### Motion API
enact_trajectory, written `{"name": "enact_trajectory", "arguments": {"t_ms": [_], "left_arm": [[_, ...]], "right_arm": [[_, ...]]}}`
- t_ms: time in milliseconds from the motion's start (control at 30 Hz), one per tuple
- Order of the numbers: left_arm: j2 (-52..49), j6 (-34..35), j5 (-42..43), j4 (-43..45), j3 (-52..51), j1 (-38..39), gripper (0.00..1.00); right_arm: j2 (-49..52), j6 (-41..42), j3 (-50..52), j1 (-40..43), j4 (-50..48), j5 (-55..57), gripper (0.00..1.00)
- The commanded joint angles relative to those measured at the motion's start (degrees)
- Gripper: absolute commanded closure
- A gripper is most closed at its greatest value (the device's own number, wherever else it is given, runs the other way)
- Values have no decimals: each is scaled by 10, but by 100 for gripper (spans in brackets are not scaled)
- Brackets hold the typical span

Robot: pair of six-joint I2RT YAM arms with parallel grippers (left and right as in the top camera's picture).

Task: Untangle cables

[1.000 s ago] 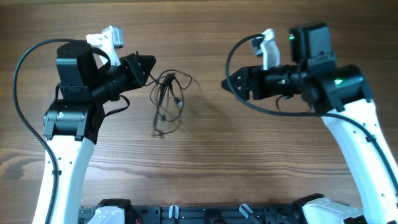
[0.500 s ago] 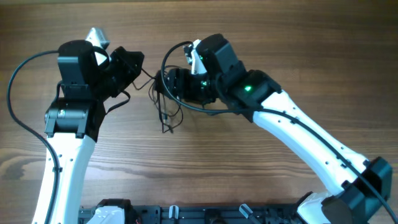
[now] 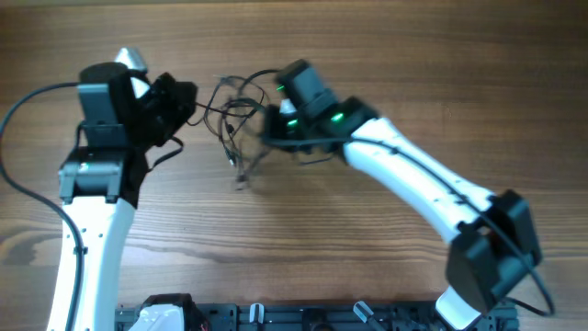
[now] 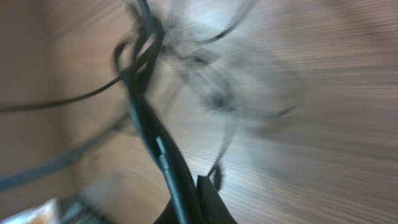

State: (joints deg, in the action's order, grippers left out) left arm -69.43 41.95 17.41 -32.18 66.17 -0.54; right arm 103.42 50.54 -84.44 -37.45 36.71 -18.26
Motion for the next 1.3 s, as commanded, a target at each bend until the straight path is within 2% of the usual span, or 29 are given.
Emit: {"name": "enact_trajectory", "arguments": {"t_ms": [0, 167, 267, 400, 533, 633, 700, 800, 833, 900, 933, 1000, 1167, 1267], "left_arm": [[11, -85, -10, -17, 10, -83, 96], [11, -123, -8, -40, 10, -169, 96], [11, -166, -13, -44, 10, -174, 96], [11, -174, -66, -57, 10, -174, 96], [11, -176, -118, -58, 10, -174, 96], [9, -176, -113, -60, 10, -169, 96], [5, -185, -75, -63, 10, -156, 96], [-9, -212, 3, -69, 10, -116, 95], [-15, -212, 15, -71, 10, -97, 90], [-19, -232, 40, -71, 10, -64, 62], [-19, -241, 47, -71, 10, -49, 40], [-19, -253, 65, -70, 10, -10, 16], [-19, -312, 158, -42, 10, 52, 9], [-33, -320, 225, 0, 10, 92, 8]], "right_arm": [[-102, -88, 2, 94, 74, 75, 96], [-188, -171, 2, 219, 167, 57, 96], [-210, -211, 1, 258, 178, 23, 96], [-233, -232, 1, 321, 179, 5, 96], [-269, -293, -10, 451, 173, -102, 96], [-277, -347, -10, 532, 174, -238, 96], [-275, -379, -10, 543, 180, -335, 96], [-275, -379, -10, 495, 200, -326, 96], [-275, -379, -10, 467, 200, -310, 96], [-275, -364, -10, 424, 197, -277, 95], [-275, -363, -10, 407, 194, -269, 96], [-275, -337, -10, 362, 172, -263, 95], [-275, -321, -45, 322, 154, -310, 95], [-275, -316, -83, 322, 157, -369, 95]]}}
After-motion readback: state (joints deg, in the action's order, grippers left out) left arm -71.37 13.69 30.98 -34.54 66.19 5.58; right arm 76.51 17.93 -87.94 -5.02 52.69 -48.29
